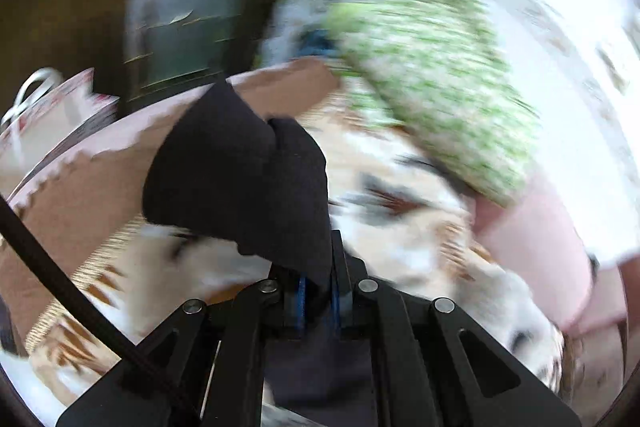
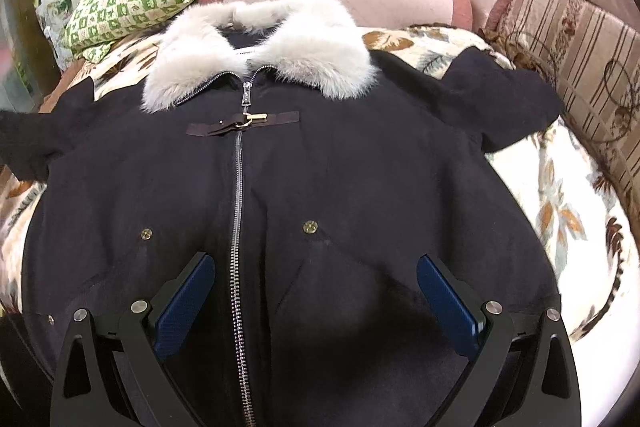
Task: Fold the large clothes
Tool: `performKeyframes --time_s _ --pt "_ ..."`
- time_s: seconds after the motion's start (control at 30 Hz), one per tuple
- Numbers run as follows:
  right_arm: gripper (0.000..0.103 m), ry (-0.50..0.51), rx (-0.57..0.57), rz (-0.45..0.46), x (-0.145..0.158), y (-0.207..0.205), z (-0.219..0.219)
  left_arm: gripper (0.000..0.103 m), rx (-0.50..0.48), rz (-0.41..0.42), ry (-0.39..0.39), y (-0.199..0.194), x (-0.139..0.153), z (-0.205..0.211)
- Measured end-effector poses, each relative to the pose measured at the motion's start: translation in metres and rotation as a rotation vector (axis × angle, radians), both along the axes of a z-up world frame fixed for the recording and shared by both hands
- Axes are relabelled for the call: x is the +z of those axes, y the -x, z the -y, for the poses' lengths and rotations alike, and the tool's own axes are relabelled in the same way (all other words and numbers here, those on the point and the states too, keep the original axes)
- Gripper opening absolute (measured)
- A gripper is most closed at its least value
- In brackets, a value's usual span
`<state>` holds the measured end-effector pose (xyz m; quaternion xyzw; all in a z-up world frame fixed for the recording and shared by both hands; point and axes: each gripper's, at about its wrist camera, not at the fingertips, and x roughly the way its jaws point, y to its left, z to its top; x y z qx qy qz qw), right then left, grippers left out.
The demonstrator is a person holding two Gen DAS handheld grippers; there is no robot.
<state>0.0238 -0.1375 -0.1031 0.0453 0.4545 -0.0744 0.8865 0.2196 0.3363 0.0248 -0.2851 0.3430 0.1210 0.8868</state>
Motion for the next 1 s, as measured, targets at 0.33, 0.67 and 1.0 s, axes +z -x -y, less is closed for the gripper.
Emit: performKeyframes --time_s 0.33,0.67,1.0 --pt "0.102 -0.076 -0.075 0.054 0.008 0.021 0.034 0.008 -0.517 0.036 -0.006 -0.021 0.01 0.253" --pt "0.102 -0.142 -0.23 0.082 0.012 0.047 0.094 0.016 -0.785 -0.214 -0.15 -0.005 -0.113 0.403" --pt "0.102 -0.266 -0.147 0.127 0.021 0.008 0.089 0.082 -0.836 -0.082 0.109 0.071 -0.085 0.333"
